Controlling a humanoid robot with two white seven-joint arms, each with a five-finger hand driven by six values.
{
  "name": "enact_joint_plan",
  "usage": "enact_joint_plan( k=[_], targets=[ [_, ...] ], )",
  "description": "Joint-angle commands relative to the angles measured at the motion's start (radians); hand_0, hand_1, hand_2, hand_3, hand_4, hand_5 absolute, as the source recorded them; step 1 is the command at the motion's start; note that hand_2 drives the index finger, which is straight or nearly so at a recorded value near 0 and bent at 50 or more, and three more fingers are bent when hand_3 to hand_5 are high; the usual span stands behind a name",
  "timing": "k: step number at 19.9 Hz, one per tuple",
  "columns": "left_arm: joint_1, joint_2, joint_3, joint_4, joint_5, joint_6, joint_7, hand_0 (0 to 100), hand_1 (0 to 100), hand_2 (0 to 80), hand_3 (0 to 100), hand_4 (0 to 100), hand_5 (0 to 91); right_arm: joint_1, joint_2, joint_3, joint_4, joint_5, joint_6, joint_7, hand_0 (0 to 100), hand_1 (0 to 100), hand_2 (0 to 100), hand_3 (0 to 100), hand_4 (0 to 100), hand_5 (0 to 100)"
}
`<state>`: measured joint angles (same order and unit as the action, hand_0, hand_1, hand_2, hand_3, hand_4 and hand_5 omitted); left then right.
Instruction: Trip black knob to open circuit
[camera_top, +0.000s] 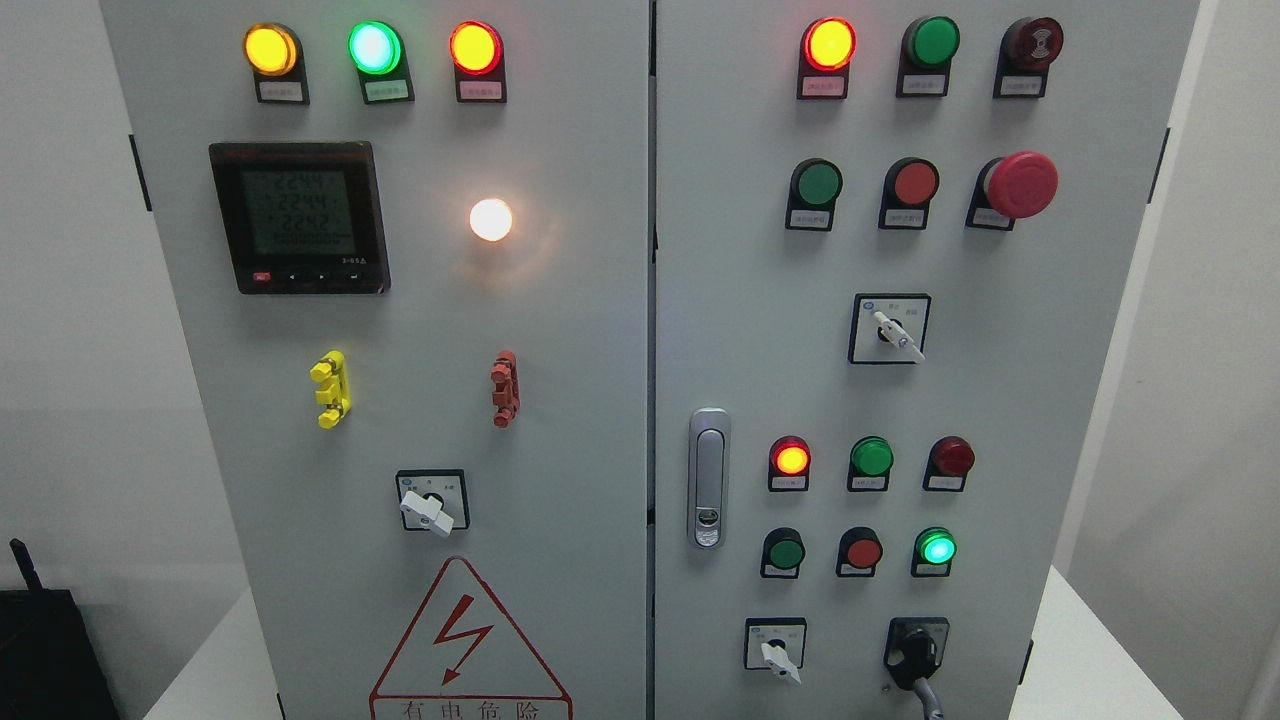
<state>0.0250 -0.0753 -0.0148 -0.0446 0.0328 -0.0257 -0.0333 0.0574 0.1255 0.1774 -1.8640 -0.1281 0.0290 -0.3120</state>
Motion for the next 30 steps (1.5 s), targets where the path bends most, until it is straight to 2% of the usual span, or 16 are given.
enact_joint_plan(
  k=[1,25,30],
  targets=[
    [-0.002,0.000,0.003,0.000,0.002,-0.002,0.000,12,39,0.0,0,0,0.0,-0.030,0.008,0.048,-0.053,0.002,-0.020,0.033,0,0,13,100,100,100],
    [-0.002,0.000,0.003,0.000,0.002,-0.003,0.000,12,39,0.0,0,0,0.0,-0.016,-0.001,0.027,-0.050,0.004,-0.017,0.033,0,0,13,100,100,100],
    [-0.002,0.000,0.003,0.000,0.002,-0.003,0.000,12,39,0.0,0,0,0.0,-0.016,-0.007,-0.002,-0.050,0.004,-0.014,0.033,0,0,13,100,100,100]
  ],
)
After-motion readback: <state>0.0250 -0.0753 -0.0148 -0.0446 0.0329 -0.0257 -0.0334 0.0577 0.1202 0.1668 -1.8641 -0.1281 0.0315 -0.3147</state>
